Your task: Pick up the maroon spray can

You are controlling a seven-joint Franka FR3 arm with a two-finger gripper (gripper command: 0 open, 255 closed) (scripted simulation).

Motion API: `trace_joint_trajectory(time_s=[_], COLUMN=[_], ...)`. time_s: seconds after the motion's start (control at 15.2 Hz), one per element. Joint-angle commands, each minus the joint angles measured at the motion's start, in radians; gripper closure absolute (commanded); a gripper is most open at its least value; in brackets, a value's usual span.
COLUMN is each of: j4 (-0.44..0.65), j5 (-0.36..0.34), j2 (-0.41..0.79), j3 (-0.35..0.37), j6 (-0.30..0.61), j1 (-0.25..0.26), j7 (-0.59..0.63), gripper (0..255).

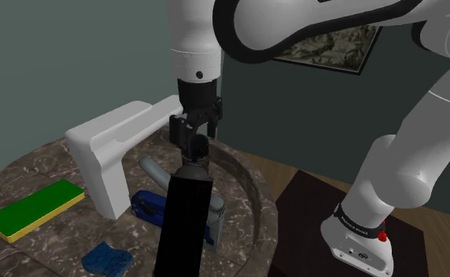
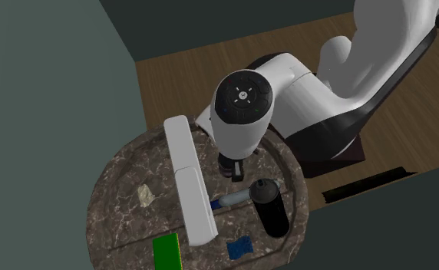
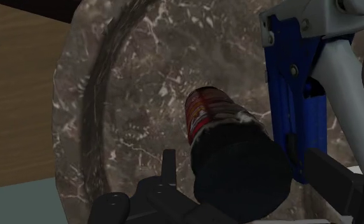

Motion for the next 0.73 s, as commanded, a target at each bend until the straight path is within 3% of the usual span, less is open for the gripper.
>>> trace_joint_trajectory(time_s=[0.0, 0.2, 0.26, 0.66], j4=[-0.021, -0.04, -0.04, -0.04], j5=[-0.002, -0.003, -0.002, -0.002], j2=[0.005, 0.008, 0.006, 0.006], j3=[0.002, 0.003, 0.003, 0.004], j6=[0.026, 0.047, 0.046, 0.045], j1=[0.001, 0.001, 0.002, 0.002], j7=[0.002, 0.003, 0.004, 0.005], gripper=[0, 0, 255, 255])
